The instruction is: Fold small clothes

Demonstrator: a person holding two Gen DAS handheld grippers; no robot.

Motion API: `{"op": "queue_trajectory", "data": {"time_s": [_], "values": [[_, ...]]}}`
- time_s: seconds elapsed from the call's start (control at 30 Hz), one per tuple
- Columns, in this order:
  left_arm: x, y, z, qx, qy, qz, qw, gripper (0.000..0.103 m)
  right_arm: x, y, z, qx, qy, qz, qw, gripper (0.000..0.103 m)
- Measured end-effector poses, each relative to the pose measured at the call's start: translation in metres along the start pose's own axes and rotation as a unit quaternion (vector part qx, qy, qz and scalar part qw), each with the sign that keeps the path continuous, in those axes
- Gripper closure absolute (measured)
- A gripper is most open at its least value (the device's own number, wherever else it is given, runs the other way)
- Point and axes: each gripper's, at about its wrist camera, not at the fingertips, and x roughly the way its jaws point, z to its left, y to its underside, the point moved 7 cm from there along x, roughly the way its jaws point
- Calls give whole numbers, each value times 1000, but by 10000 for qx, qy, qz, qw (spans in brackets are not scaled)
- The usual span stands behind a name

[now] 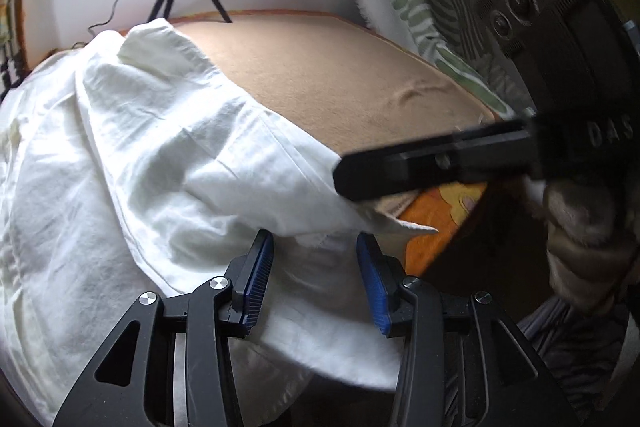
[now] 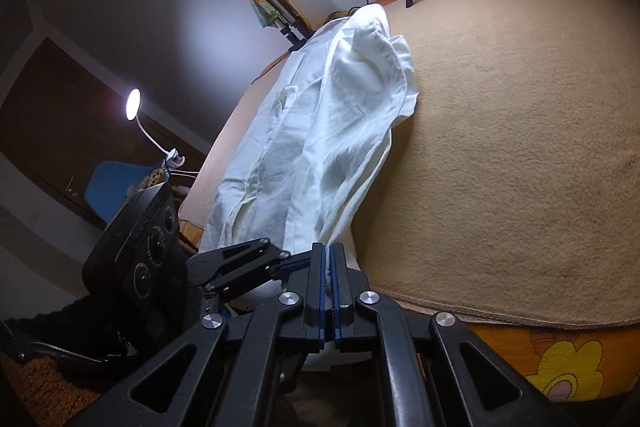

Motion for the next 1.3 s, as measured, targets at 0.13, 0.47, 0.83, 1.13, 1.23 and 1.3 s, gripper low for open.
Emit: {"op": "queue_trajectory", "data": {"time_s": [0.13, 0.47, 0.83, 1.13, 1.23, 1.3], "values": [[-6, 2, 7, -267, 224, -264, 9990, 75, 0, 0, -2, 154, -158, 1, 9998, 103], [-28, 5, 25, -673, 710, -496, 9940, 95, 4, -4, 10, 66, -528, 144, 9985, 93], [-53, 6, 36, -805, 834, -644, 9912, 95, 2, -92, -23, 172, -71, -441, 9989, 60], [-61, 9, 46, -1066, 935, -682, 9875, 96, 80, -192, -29, 153, 361, -52, 9992, 34], [-66, 11, 54, -1278, 985, -723, 9842, 96, 103, -211, -33, 60, 729, 160, 9972, 42], [-68, 12, 58, -1399, 1019, -730, 9822, 96, 117, -218, -35, 36, 973, 323, 9947, 63]]}}
